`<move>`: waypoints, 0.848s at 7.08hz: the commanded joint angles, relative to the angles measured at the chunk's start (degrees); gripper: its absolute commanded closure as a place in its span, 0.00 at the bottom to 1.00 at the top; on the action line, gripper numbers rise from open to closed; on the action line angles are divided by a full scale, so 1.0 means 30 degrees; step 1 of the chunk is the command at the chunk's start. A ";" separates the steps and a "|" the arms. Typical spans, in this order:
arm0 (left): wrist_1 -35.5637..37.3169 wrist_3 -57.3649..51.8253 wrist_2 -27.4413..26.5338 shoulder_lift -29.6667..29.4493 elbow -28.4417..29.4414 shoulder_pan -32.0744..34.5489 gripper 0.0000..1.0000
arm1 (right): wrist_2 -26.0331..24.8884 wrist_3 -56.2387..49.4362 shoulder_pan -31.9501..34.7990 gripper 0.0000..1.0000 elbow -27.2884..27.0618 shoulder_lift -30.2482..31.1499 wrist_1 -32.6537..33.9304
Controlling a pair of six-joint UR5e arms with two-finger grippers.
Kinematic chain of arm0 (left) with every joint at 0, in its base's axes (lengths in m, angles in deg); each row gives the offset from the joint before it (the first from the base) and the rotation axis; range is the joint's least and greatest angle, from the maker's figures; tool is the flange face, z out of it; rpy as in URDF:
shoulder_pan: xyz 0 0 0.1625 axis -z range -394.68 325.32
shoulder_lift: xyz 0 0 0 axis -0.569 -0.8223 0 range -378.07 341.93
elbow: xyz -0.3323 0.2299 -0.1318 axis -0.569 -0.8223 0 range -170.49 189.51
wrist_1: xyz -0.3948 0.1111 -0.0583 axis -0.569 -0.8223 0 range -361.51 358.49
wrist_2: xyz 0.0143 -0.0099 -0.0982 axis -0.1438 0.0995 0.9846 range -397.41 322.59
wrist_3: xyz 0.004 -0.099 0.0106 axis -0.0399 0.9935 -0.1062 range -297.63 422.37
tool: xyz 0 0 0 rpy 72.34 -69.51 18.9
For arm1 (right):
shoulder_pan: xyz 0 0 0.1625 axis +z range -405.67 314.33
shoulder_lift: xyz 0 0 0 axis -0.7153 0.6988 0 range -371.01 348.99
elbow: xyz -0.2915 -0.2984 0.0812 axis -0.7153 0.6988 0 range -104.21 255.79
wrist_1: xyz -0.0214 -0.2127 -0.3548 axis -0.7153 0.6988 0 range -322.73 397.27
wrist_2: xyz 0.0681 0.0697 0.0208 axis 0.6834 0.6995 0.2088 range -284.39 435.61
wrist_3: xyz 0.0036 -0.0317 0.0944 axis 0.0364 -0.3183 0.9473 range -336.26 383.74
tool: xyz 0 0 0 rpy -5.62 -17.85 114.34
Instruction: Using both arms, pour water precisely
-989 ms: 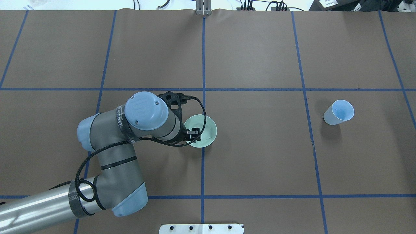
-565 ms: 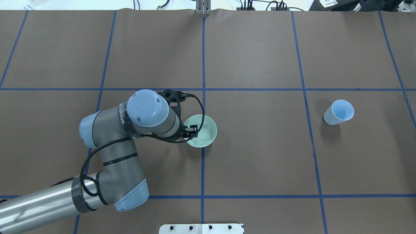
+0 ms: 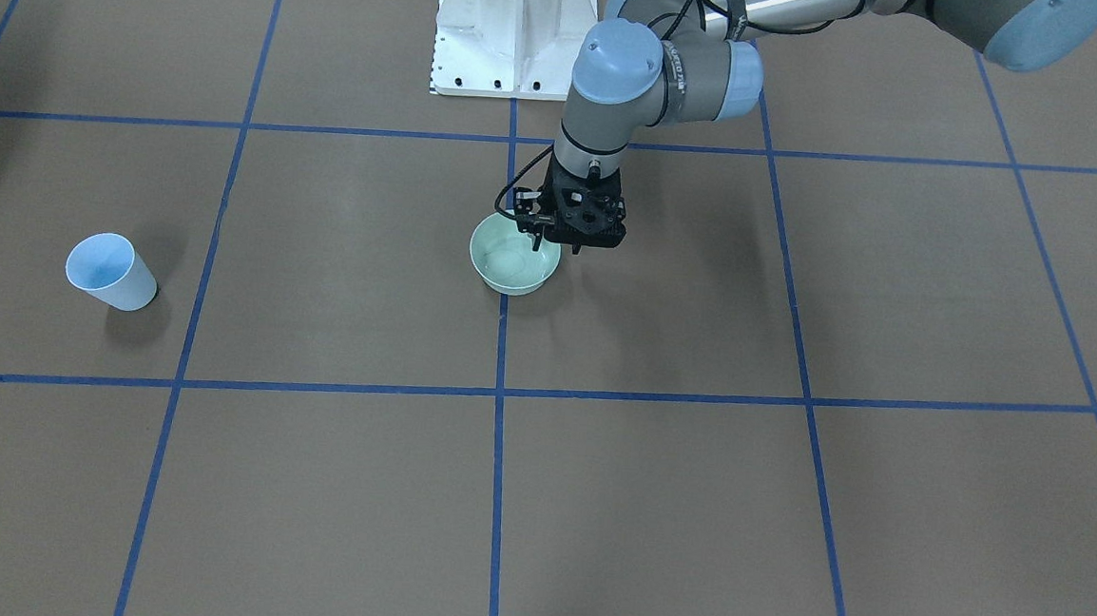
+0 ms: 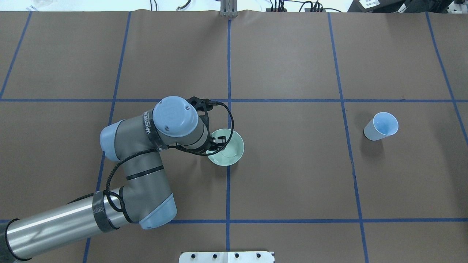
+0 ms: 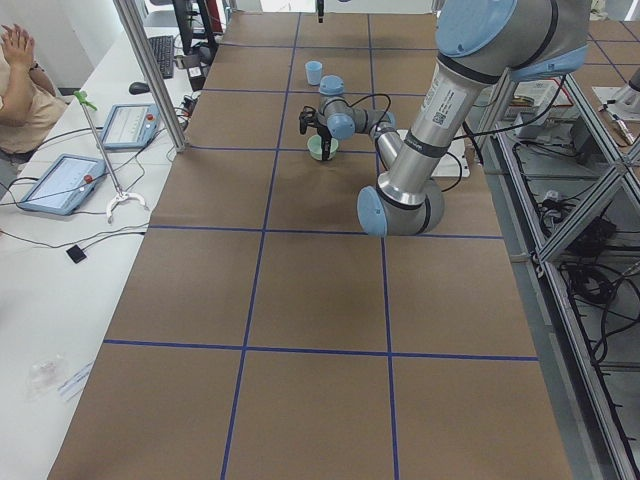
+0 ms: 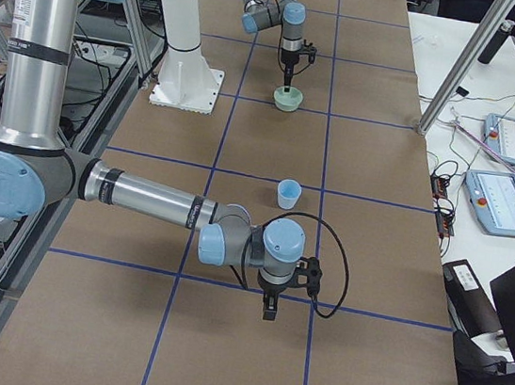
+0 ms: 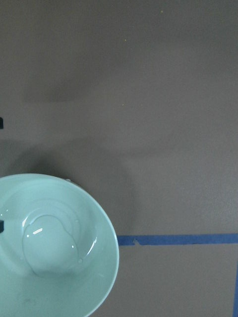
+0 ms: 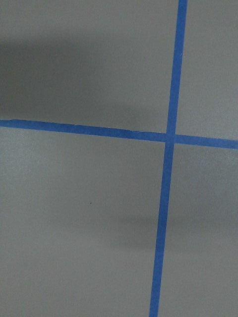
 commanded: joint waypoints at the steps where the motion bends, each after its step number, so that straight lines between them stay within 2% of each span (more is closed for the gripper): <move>1: -0.0339 -0.0046 0.0007 -0.0279 0.0612 0.0066 0.96 | -0.0011 -0.0012 0.0018 0.00 0.0036 -0.0012 0.0000; 2: -0.0370 -0.0076 0.0008 -0.0279 0.0642 0.0269 1.00 | 0.0018 -0.0012 -0.0010 0.00 0.0036 0.0017 0.0000; 6: -0.0341 -0.1596 0.0211 -0.0279 0.0351 0.1292 1.00 | 0.0018 0.0017 -0.0011 0.00 0.0036 -0.0012 0.0000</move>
